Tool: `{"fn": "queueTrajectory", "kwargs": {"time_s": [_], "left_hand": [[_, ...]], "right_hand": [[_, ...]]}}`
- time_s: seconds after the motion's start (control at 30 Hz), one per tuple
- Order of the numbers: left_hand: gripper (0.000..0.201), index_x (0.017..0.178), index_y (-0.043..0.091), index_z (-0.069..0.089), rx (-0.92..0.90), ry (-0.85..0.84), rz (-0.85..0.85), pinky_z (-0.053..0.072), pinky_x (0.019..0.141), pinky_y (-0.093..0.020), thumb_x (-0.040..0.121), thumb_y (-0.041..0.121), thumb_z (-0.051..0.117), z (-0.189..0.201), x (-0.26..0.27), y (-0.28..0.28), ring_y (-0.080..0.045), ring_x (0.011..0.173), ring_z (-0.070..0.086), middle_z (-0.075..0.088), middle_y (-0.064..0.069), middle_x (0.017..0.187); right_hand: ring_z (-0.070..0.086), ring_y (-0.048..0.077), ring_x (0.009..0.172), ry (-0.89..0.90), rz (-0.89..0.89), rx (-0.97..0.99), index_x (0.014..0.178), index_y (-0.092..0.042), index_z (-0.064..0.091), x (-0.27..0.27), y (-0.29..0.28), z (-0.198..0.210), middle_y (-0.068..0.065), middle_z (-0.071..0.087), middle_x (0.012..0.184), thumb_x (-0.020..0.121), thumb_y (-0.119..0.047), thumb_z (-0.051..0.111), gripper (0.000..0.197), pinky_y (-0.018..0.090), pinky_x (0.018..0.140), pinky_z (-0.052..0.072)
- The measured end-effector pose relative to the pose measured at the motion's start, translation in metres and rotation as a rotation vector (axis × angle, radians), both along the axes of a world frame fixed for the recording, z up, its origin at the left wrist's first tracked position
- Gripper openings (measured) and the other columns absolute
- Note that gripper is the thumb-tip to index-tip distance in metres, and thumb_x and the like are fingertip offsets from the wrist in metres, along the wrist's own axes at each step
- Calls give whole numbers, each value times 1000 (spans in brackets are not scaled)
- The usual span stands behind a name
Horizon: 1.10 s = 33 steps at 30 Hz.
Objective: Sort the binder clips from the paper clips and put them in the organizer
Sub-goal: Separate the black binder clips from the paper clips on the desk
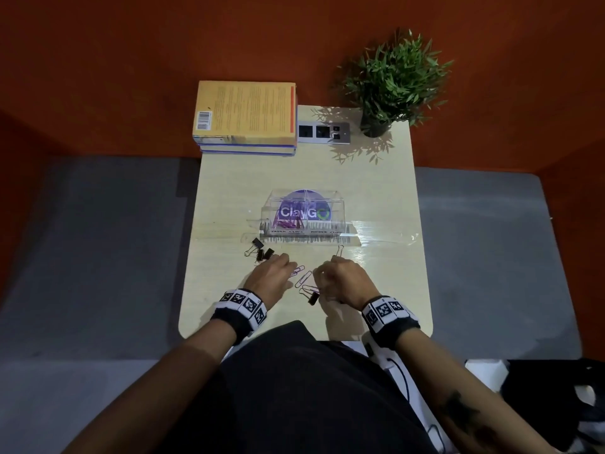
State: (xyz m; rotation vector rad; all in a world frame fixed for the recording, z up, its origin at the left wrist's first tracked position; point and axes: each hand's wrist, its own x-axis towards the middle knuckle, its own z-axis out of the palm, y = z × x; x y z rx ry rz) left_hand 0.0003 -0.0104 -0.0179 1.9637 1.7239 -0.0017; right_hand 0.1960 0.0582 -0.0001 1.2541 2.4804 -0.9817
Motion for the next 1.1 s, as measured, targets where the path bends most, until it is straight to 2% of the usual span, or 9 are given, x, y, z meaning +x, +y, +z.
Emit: {"fn": "queueTrajectory", "kwargs": {"time_s": [0.13,0.23,0.33,0.43,0.57,0.63,0.73,0.9,1.1], "left_hand": [[34,122,5,57,5,-57,81,50,82,-41,90,14,62,-2,11,0,-31,102,54,57,-14,111],[34,118,3,59,4,-75,113,51,79,-42,88,20,64,-2,18,-3,-30,103,51,56,-14,109],[24,107,3,62,26,-63,168,52,74,-43,85,9,66,-4,20,-4,-31,100,54,58,-14,103],[13,92,2,67,50,-41,252,53,67,-42,80,-3,67,-6,16,-4,-35,87,60,63,-16,90],[10,84,4,66,15,49,252,54,63,-41,81,-5,64,-8,9,-8,-33,85,60,63,-14,88],[11,84,3,63,-12,71,227,52,64,-41,82,-8,60,-4,9,-7,-34,86,59,62,-15,90],[12,88,-1,61,-24,92,197,47,67,-42,85,-9,52,5,14,-2,-35,89,57,61,-18,94],[11,88,-3,63,6,10,334,48,66,-43,88,-2,52,3,13,3,-39,86,58,62,-20,91],[6,86,2,63,101,-79,475,49,62,-40,88,3,58,0,23,-3,-34,76,59,63,-16,87]], "right_hand": [[60,31,82,22,22,41,112,-21,65,-3,0,-1,7,61,97,74,-19,73,38,34,64,45],[61,29,75,31,-4,88,108,-27,63,-11,-2,-4,3,58,90,74,-21,73,36,33,58,44],[61,30,71,46,-25,119,99,-26,66,-18,-2,-7,2,57,86,75,-24,75,26,31,54,42],[60,25,71,77,2,153,102,-26,65,-21,-3,-8,3,58,88,77,-20,73,27,30,53,41],[61,28,76,49,90,185,98,-17,65,-30,-10,-12,7,58,89,79,-17,73,21,36,52,50],[61,31,72,24,96,211,89,-12,65,-33,-9,-14,8,59,83,81,-18,71,12,36,50,48],[60,32,66,-30,132,247,83,-7,65,-36,-8,-15,10,59,75,84,-20,69,13,35,48,45],[62,34,80,-69,122,240,91,-5,66,-37,-4,-11,13,61,86,88,-19,63,15,38,57,49],[61,35,91,-53,98,222,106,-6,68,-27,0,2,15,64,97,93,-20,52,25,36,64,40]]}}
